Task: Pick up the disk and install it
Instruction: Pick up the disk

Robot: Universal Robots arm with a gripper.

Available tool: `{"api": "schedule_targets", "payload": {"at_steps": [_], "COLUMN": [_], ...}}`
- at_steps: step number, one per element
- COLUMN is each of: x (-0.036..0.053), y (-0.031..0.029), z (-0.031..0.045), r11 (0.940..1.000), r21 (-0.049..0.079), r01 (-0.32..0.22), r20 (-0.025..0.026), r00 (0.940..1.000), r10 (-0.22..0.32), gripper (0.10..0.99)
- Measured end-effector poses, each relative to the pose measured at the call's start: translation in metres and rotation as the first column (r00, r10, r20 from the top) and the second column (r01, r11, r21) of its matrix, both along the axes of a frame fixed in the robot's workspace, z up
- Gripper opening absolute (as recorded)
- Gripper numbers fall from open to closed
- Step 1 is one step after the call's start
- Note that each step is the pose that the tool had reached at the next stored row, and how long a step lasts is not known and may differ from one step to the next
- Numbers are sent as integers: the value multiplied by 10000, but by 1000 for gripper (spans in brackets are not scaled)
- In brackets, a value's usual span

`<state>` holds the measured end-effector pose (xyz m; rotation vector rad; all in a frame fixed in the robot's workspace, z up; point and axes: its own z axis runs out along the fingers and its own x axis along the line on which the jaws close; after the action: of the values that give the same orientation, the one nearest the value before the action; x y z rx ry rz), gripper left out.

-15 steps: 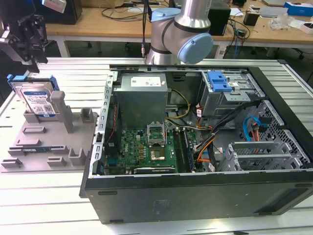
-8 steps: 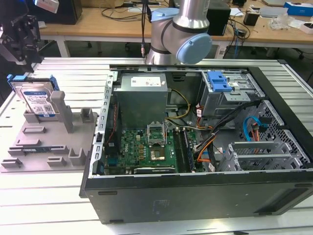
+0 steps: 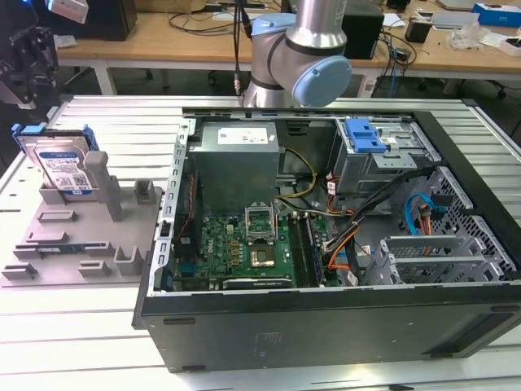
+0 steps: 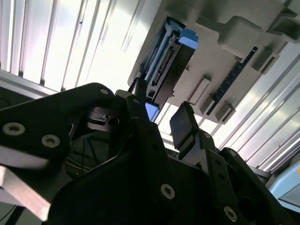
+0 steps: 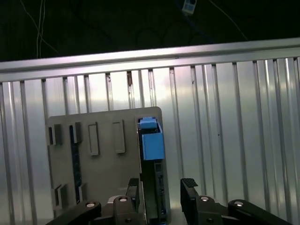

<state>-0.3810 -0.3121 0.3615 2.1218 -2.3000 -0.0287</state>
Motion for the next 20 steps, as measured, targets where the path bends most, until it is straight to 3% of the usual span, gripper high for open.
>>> {"api": "schedule_targets", "payload": {"at_steps": [6, 13, 16, 20], "x": [-91, -166, -268, -280], "y": [13, 14, 14, 14], "z": [-30, -77, -112, -120], "r11": [9995, 9928, 9921, 9920], "r21": [-1, -1, -1, 2], "r01": [-326, -1201, -1256, -1262], "r20": [-1, -3, -1, 1], "r00": [9995, 9928, 9921, 9920], "r10": [326, 1201, 1256, 1262], "gripper": [482, 482, 482, 482]}}
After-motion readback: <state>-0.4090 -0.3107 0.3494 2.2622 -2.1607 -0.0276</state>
